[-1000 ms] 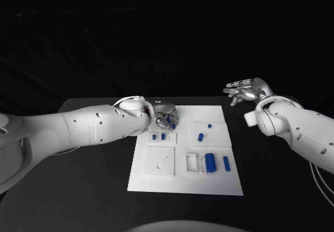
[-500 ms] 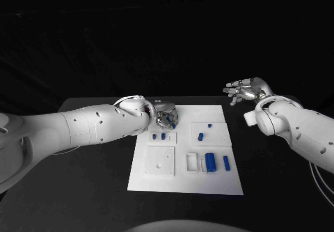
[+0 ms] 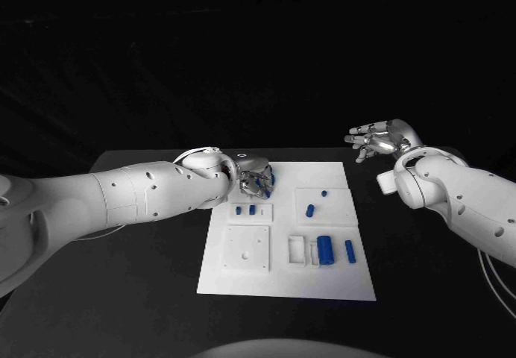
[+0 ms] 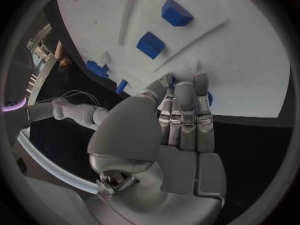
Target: Assemble the parts on the task board
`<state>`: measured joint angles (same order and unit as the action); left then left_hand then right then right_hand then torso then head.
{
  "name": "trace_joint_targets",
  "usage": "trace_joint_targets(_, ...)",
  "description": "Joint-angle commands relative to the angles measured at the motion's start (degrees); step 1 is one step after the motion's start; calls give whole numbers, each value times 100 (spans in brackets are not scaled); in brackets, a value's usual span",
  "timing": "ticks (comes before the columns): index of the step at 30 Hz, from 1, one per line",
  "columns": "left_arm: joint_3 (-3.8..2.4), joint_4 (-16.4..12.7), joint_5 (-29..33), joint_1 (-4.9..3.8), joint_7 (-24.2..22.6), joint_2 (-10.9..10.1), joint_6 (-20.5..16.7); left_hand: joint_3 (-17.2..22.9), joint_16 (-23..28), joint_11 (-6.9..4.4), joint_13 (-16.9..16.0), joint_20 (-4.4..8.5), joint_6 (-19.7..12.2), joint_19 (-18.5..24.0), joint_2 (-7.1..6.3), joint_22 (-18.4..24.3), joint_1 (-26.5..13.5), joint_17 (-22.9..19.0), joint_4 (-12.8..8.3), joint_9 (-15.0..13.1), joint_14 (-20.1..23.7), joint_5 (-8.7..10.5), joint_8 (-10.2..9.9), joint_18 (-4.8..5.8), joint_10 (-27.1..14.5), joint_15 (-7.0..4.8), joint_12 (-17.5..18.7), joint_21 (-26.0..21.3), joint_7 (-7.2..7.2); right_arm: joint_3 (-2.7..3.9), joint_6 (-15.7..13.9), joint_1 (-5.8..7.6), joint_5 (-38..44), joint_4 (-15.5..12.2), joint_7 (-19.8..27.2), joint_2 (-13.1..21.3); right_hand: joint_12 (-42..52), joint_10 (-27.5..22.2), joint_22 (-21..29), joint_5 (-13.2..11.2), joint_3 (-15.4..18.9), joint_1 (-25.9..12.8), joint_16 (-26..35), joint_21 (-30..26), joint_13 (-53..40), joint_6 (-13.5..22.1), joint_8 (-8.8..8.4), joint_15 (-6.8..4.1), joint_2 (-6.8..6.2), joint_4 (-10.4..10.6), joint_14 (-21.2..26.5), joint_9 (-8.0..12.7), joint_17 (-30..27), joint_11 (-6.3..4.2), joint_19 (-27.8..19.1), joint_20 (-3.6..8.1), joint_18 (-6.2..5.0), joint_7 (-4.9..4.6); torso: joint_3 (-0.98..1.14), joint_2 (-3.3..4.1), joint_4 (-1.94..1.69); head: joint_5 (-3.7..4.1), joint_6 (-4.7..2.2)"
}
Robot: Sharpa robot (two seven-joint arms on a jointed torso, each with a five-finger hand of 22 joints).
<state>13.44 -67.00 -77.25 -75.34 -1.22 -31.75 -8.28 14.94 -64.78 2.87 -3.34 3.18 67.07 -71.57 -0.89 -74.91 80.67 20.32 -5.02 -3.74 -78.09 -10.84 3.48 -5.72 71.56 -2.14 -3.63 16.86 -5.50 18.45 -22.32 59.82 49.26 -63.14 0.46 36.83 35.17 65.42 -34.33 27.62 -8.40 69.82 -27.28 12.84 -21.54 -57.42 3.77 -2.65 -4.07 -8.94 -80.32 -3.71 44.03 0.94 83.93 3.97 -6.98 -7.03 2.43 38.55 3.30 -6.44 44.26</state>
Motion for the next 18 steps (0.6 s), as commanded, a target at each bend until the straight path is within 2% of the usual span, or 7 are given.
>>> trace_joint_targets(1, -7, -48, 185, 1, 0, -36, -200, 3, 10, -2, -2, 28, 15, -27, 48, -122, 5, 5, -41, -2, -2, -78, 15, 50, 34, -20, 6, 42, -11, 3, 81, -1, 37, -8, 40, 2, -5, -25, -6, 38, -28, -62, 20, -10, 1, 35, -21, 5, -3, -7, 28, 6, -2, 4, 178, -25, 66, -3, -2, 5, 0, 8, -4)
trace_joint_targets(6, -46, -136, 333, 1, -10, -127, -320, 16, 9, -3, -2, 27, 18, -24, 45, -123, -9, 6, -57, -3, -8, -90, 16, 46, 37, -21, 6, 58, -10, 3, 83, -1, 37, -5, 40, 6, -1, -26, -12, 40, -45, -68, 17, -9, -2, 32, -21, 4, 2, -9, 27, 6, -1, 3, 177, -25, 66, -3, -4, -1, -2, 0, -1)
trace_joint_targets(14, -206, -247, 502, 0, 5, -236, -453, 33, 7, 2, -1, 26, 10, -23, 35, -121, -30, 6, -73, -2, -15, -96, 14, 42, 26, -19, 10, 78, -12, 3, 83, -1, 39, 0, 41, -1, -1, -26, -12, 40, -45, -68, 17, -9, -2, 32, -21, 4, 2, -9, 27, 6, -1, 3, 177, -25, 66, -3, -4, -11, -11, -8, -18)
trace_joint_targets(18, -303, -317, 555, -1, 16, -319, -428, 44, 4, 4, -2, 23, 3, -22, 30, -121, -36, 8, -79, -3, -18, -97, 16, 39, 18, -16, 5, 88, -14, 3, 85, -1, 40, 5, 41, -5, -1, -26, -12, 40, -45, -68, 17, -9, -2, 32, -21, 4, 2, -9, 27, 6, -1, 3, 177, -25, 66, -3, -1, -7, -2, -20, -22)
